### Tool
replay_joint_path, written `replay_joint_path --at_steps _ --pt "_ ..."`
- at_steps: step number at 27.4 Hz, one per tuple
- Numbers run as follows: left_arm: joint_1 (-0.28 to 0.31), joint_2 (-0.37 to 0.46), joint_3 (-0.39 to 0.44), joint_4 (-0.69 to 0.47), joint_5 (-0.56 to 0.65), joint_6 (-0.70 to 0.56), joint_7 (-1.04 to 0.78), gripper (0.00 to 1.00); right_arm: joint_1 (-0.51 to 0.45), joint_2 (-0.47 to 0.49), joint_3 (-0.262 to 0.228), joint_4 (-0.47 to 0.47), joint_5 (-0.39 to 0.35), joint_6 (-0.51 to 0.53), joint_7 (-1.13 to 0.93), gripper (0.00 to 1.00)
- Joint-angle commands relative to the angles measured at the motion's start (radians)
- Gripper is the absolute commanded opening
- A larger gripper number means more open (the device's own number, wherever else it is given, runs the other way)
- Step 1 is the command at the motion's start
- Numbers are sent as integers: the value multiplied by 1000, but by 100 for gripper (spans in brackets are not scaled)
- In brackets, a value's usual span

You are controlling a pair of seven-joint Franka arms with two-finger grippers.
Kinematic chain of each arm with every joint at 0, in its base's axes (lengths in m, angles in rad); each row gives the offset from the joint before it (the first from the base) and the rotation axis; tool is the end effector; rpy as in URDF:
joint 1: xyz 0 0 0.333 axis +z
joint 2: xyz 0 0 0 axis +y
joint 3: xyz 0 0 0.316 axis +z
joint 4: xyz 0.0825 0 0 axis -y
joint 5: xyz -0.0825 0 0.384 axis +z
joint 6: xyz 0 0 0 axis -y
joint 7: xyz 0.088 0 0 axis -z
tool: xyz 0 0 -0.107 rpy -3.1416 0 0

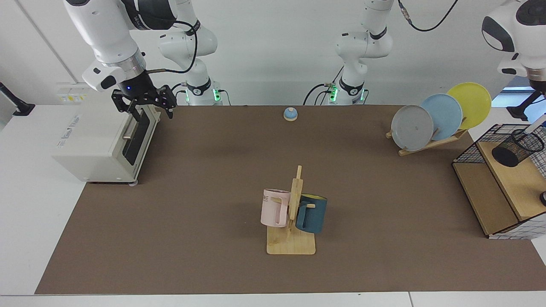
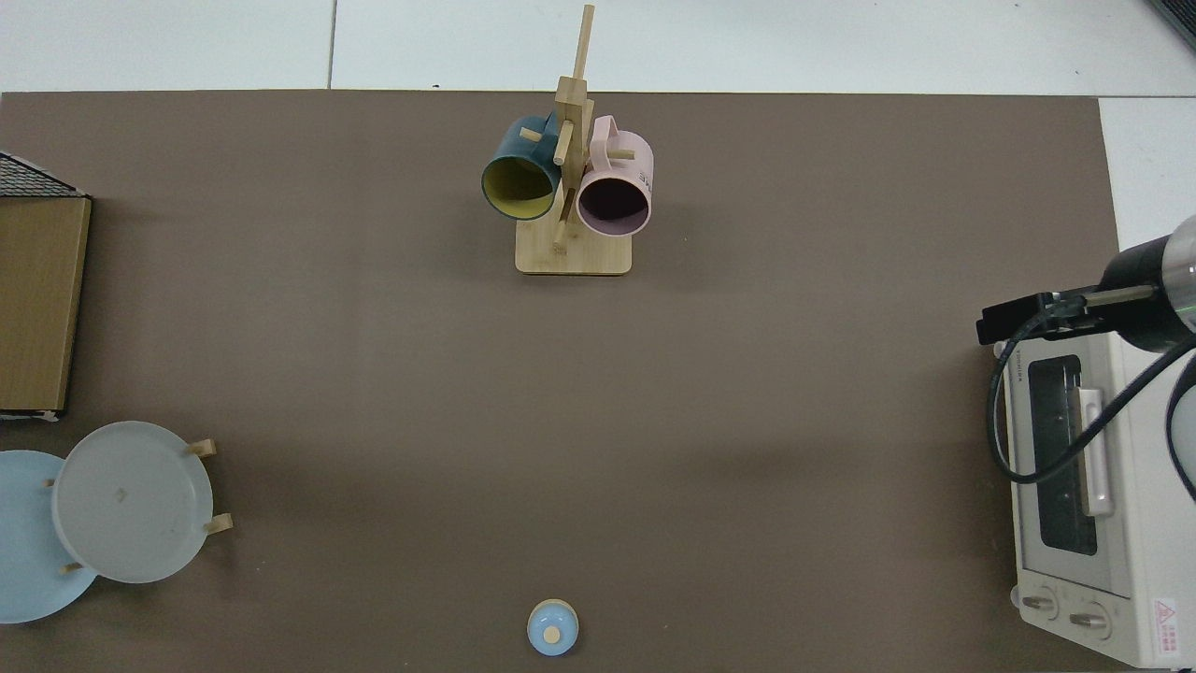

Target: Put markers into pen holder

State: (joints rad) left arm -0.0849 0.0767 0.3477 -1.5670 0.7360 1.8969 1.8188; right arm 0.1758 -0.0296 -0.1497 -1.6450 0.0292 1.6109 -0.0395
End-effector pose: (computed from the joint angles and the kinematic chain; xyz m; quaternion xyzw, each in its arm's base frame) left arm 0.5761 0.1970 0.6374 -0.6049 0.6978 0.2545 0.2872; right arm 0.5478 0.0161 0.6091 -0.9993 -0.0322 0.0023 0.0168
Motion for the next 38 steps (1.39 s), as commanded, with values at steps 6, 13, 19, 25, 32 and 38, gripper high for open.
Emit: replay_joint_path --at_steps 6,13,19,25,32,38 --pt "11 49 11 41 36 39 31 0 -12 -21 10 -16 -14 -19 -16 100" --pt "10 81 13 36 36 37 22 0 -13 -21 9 -19 -44 -12 -17 100" --pt "10 80 14 22 39 40 -3 0 -13 -24 10 -19 -68 -12 -19 100" --pt "11 84 14 2 48 77 -24 0 -13 -24 12 -19 -64 -16 -17 100" --pt "11 106 14 -21 75 96 -90 0 -15 -24 10 -18 -52 -39 -17 100" --pt "13 141 16 -33 77 129 -144 0 -12 -24 10 -18 -48 -37 -17 100"
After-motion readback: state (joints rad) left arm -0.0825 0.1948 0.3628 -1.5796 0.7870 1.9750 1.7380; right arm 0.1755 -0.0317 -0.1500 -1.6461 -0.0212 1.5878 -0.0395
